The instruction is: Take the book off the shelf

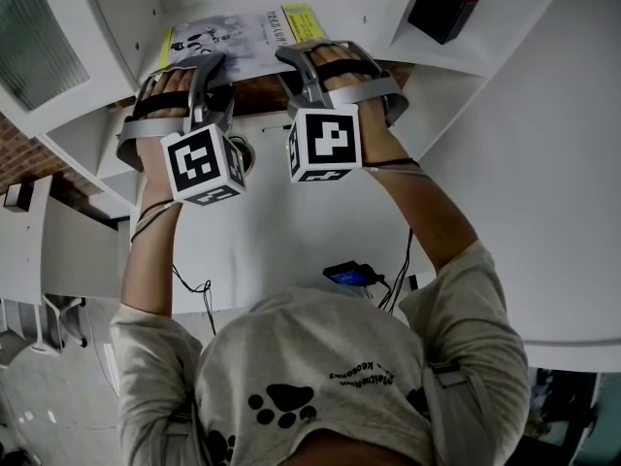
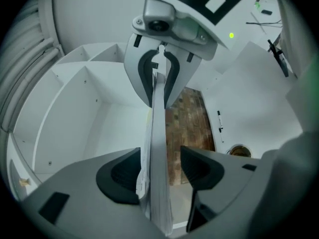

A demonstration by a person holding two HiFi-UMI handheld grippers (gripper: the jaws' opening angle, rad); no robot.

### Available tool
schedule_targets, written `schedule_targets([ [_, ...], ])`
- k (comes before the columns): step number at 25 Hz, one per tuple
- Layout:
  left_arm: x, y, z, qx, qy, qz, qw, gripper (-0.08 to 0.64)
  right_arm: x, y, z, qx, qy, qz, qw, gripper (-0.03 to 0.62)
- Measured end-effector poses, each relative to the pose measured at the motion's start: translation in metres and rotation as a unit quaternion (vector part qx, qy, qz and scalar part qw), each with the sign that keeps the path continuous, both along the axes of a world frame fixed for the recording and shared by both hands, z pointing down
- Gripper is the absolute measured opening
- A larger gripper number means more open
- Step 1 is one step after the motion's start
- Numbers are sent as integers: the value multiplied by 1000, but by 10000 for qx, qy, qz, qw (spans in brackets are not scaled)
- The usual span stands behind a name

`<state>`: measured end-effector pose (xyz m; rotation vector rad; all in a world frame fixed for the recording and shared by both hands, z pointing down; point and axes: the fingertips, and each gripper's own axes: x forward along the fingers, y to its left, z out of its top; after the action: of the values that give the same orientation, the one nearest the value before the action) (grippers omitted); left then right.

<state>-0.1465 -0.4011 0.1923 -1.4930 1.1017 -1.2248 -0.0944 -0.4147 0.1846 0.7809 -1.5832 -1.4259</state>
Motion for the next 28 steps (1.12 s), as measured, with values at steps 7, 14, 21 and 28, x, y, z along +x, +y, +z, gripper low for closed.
schedule_targets([
  [7,-3,-11,-6,223,-161,-252,9993,242,-1,25,-2,-123,32,-42,9999,83],
  [14,-6,-15,-10,428,-376,-358,9977,87,-4,31,-2,-140,-44,-29,9999,89],
  [21,-5,-11,-9,424,-315,-402,9978,87,-14,20,5,-33,92,137,9999,280],
  [28,1,0,-8,503,-272,-471,9973,87,-5,-4,5,391,-33,509,9979,276],
])
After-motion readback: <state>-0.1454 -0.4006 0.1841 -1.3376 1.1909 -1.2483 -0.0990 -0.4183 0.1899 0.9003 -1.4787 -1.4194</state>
